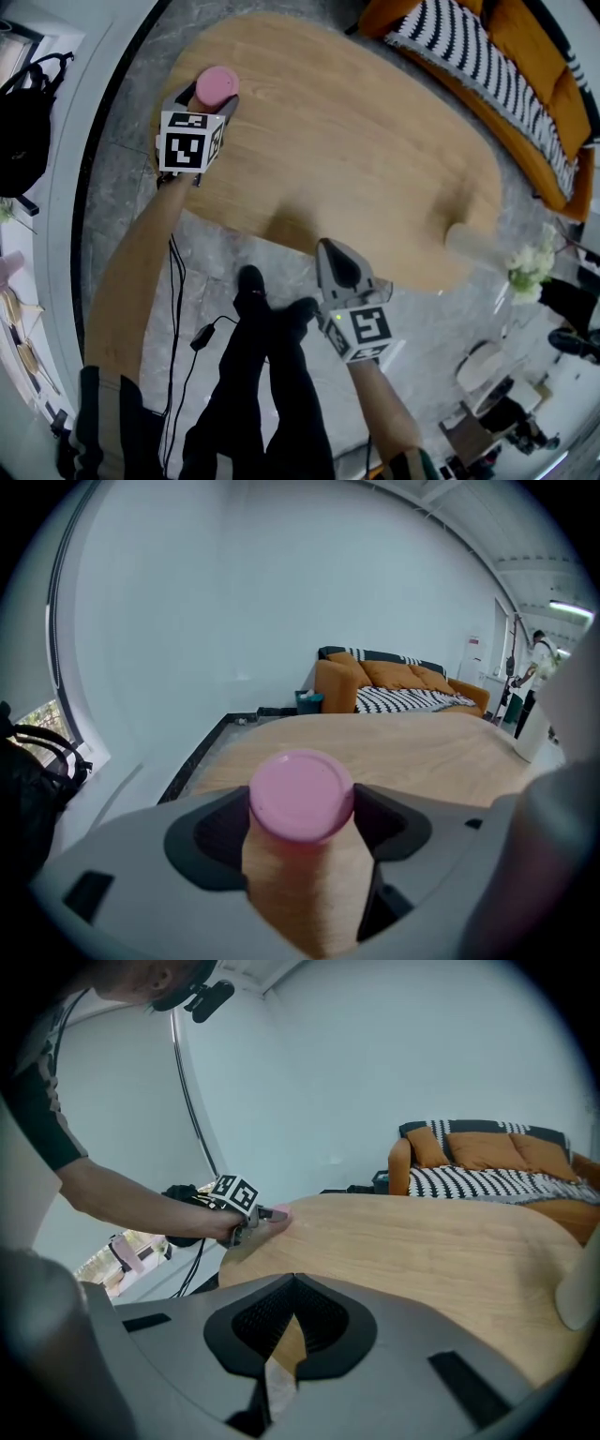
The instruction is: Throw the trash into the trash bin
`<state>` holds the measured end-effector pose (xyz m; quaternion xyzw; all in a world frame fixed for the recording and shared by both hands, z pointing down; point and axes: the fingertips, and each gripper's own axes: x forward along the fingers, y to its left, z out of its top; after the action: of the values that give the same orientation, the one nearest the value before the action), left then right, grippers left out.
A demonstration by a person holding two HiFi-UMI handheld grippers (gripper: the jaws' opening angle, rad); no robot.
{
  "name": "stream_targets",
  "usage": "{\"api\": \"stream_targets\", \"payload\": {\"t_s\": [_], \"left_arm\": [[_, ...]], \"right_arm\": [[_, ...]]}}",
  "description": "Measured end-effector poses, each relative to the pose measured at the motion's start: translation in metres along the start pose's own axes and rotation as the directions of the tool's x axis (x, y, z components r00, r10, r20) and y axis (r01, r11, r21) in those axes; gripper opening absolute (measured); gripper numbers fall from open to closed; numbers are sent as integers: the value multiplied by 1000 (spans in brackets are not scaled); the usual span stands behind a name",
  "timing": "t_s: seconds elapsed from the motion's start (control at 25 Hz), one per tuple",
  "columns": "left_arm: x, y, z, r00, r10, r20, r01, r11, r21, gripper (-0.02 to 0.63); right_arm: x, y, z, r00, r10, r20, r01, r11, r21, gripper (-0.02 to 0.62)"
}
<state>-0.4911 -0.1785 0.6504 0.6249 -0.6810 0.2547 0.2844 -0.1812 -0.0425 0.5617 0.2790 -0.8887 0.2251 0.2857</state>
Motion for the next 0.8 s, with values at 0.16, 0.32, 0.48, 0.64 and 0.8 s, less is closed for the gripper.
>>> {"api": "stream_targets", "payload": {"t_s": [0.16, 0.32, 0.48, 0.64, 0.8], "left_arm": [[-27, -41, -3, 998, -55, 12, 54, 997, 58, 353], [-55, -93, -14, 990, -138, 30, 132, 980, 146, 353], [-86, -152, -29, 972, -232, 41, 217, 950, 226, 353], [-113, -209, -43, 949, -313, 45, 286, 911, 298, 353], [-129, -257, -60, 929, -368, 31, 335, 875, 349, 353]], "right_arm": [[-19, 1, -2, 1000, -5, 14, 5, 1000, 14, 0], [-42, -2, -5, 999, -25, 33, 24, 999, 22, 0], [-68, -11, -15, 998, -66, 14, 66, 997, 37, 0], [-93, -29, -35, 993, -119, 2, 118, 991, 57, 0], [-117, -40, -56, 986, -165, 31, 161, 982, 99, 0]]}}
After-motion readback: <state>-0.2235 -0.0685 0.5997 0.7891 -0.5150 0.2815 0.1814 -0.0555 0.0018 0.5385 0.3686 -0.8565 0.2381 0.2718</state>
